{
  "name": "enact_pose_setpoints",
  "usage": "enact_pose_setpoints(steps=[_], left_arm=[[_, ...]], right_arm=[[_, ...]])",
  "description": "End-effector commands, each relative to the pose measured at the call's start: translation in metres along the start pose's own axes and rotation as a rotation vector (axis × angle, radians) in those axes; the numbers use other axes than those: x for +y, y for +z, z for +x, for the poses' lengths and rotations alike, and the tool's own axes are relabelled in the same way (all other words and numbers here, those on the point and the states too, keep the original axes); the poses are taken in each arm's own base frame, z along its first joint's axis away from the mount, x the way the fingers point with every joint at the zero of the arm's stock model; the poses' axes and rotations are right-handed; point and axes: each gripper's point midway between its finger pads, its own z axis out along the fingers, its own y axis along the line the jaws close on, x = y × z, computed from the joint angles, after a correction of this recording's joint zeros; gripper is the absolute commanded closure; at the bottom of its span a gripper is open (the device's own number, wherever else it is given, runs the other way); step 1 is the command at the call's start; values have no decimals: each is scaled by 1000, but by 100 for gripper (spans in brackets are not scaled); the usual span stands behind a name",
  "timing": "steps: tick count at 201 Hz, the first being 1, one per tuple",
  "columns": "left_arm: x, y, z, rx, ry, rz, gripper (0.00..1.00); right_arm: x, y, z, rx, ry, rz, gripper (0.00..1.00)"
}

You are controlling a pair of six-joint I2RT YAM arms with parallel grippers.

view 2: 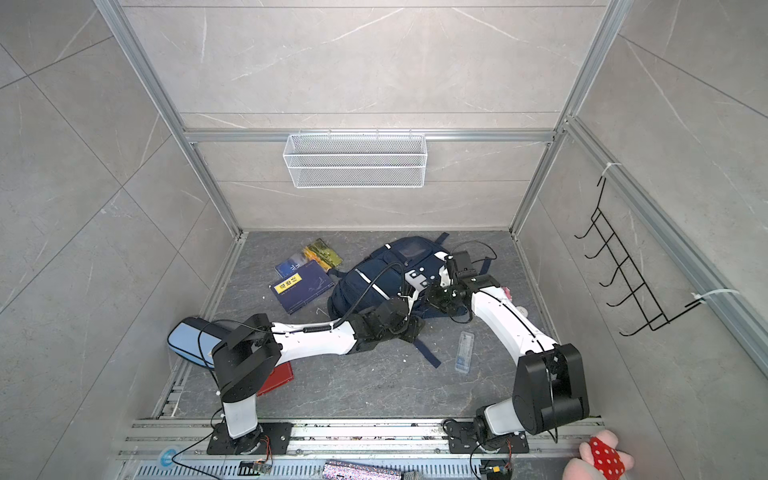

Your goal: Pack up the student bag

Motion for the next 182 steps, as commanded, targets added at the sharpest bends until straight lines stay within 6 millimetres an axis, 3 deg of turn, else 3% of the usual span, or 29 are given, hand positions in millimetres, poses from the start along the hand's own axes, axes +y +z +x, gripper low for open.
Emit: enact_pose_setpoints(steps=[1, 62, 96, 102, 114, 156, 182], left_arm=[[-3, 6, -23, -63, 24, 20, 66], [10, -6, -33, -105, 71, -79, 68], [12, -25, -41, -146, 115, -141, 79], [13, -28, -43, -153, 120, -153, 83], [16, -32, -46, -164, 128, -180, 100], [19, -51, -53, -195, 158, -230, 100], [2, -72, -55, -182, 282, -228, 65]], right_arm=[[31, -30, 6, -6, -22, -73, 96], [28, -36, 10, -9, 0, -51, 95], [30, -38, 9, -19, -5, -41, 95], [31, -38, 8, -21, -5, -39, 95], [31, -39, 9, -22, -9, -36, 95], [33, -46, 6, -41, -25, -24, 93], [37, -52, -1, -65, -45, -14, 93]])
